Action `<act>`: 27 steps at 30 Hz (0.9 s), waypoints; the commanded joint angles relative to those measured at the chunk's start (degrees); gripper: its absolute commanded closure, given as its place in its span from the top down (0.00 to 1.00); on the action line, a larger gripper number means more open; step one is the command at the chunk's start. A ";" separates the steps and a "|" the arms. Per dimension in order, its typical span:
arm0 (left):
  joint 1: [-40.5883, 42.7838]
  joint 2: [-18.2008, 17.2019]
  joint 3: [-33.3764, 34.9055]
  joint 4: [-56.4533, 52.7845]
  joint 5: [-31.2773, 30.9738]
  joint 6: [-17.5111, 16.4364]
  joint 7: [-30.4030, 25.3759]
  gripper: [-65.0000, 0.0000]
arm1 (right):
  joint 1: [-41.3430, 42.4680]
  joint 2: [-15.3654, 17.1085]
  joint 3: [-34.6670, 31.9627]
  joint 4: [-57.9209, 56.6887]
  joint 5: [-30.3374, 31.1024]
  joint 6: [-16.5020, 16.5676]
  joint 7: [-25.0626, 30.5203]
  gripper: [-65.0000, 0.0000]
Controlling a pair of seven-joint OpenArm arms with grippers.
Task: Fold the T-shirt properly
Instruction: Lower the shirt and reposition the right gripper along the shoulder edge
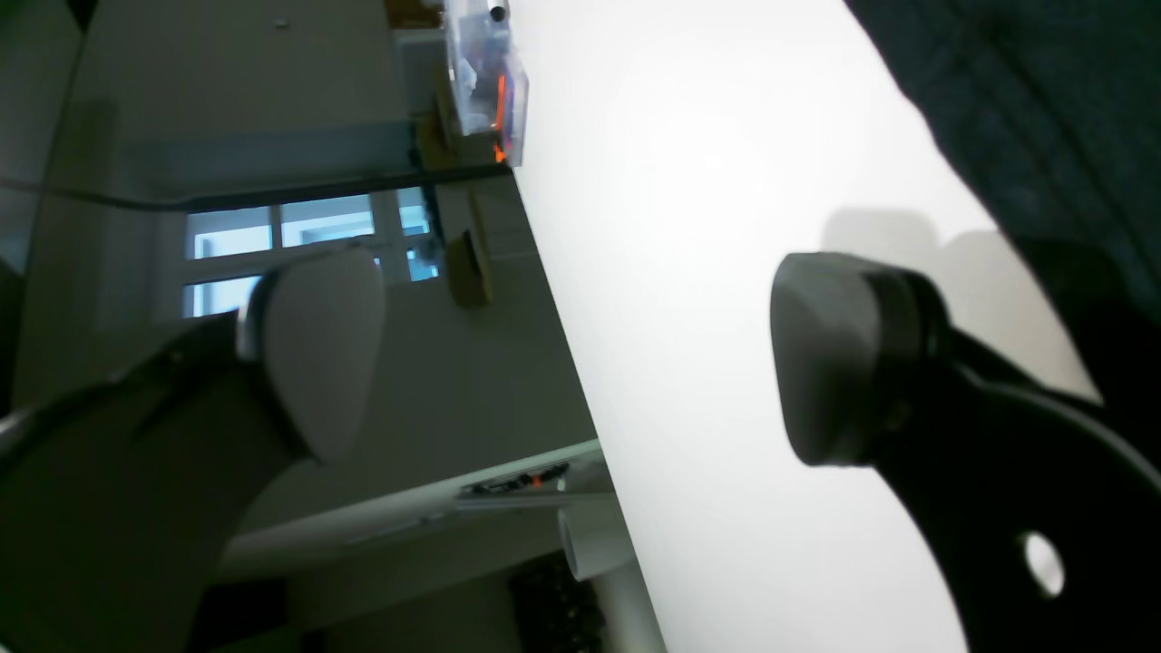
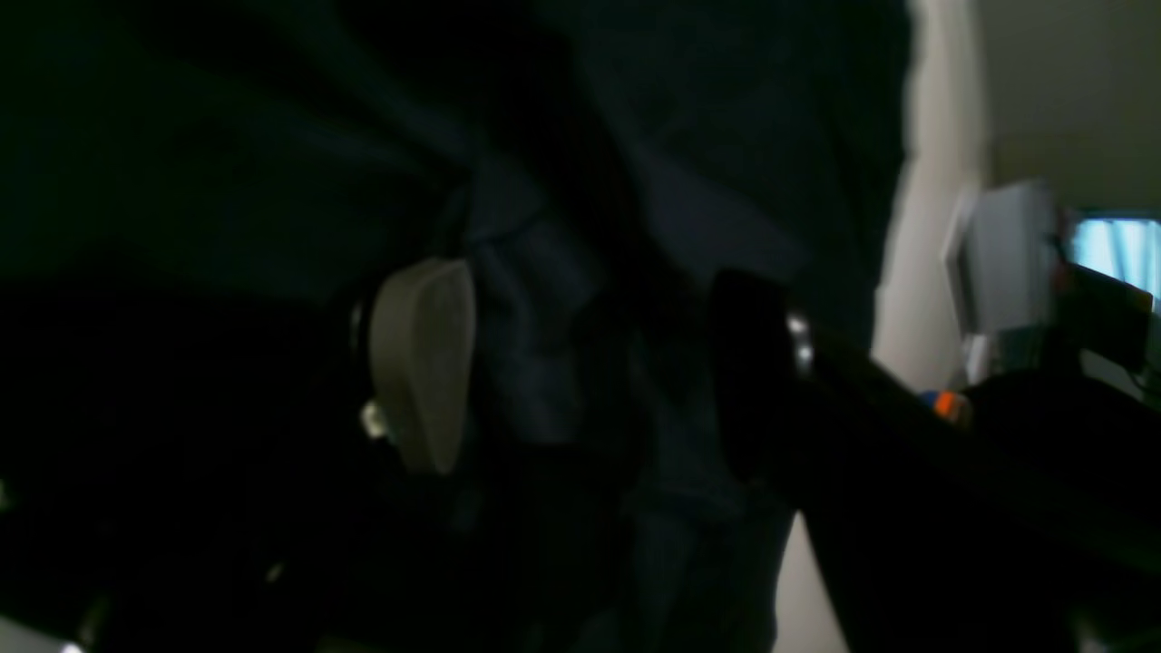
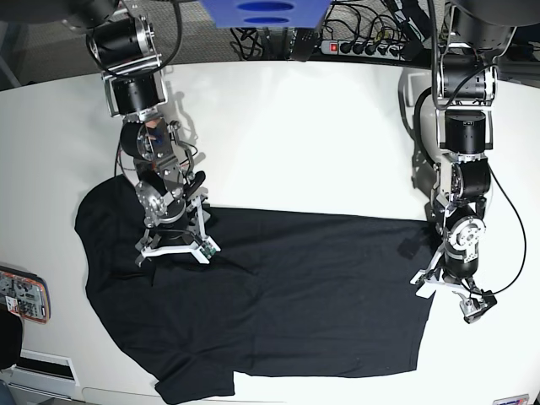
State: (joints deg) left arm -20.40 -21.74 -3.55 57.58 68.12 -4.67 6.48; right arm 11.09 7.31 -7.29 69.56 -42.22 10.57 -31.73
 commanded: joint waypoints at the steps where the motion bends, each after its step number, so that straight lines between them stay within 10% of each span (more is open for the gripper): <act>1: -1.53 -0.81 -0.36 1.01 0.32 1.19 0.07 1.00 | 1.08 0.21 0.21 -0.33 -0.29 0.29 -1.02 0.62; 27: -1.53 -0.81 -0.18 1.01 0.23 1.19 -0.11 1.00 | 1.17 0.21 0.48 0.90 -0.38 0.47 -1.37 0.62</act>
State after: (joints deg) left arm -20.36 -21.78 -3.55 57.56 68.18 -4.69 6.39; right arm 11.09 7.29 -7.18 69.87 -42.24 10.41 -31.94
